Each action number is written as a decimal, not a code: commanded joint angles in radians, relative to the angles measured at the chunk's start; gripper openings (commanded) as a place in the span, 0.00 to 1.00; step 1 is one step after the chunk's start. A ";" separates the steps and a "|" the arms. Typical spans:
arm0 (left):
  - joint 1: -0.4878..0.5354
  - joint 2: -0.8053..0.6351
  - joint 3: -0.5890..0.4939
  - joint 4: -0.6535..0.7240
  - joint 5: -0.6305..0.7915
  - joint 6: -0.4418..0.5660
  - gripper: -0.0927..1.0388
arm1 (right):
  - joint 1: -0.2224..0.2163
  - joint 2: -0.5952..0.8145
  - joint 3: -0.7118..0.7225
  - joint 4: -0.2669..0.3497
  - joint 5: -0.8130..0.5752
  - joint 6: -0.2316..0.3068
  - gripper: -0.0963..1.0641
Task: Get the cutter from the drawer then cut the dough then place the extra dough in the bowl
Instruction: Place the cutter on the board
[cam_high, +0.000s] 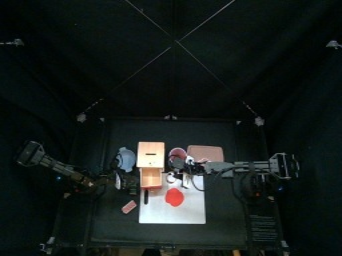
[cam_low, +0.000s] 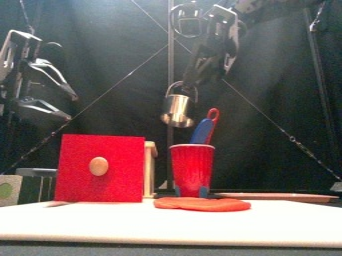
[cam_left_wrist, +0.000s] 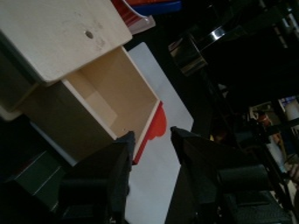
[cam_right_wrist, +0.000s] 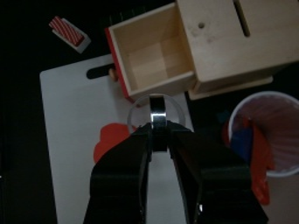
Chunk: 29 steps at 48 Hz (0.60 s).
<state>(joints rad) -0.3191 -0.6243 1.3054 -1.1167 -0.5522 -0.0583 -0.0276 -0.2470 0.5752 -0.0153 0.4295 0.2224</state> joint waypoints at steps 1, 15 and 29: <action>0.011 -0.003 -0.020 0.005 -0.003 0.003 0.77 | 0.026 -0.058 0.069 0.014 -0.032 0.008 0.60; 0.026 -0.009 -0.021 0.005 -0.003 0.002 0.77 | 0.049 -0.060 0.181 0.063 -0.026 0.035 0.60; 0.040 -0.009 -0.021 0.006 -0.003 0.002 0.77 | 0.052 -0.038 0.219 0.058 -0.081 0.037 0.60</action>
<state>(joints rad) -0.2823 -0.6335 1.3054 -1.1167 -0.5522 -0.0598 0.0230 -0.2807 0.7885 0.0445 0.3605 0.2577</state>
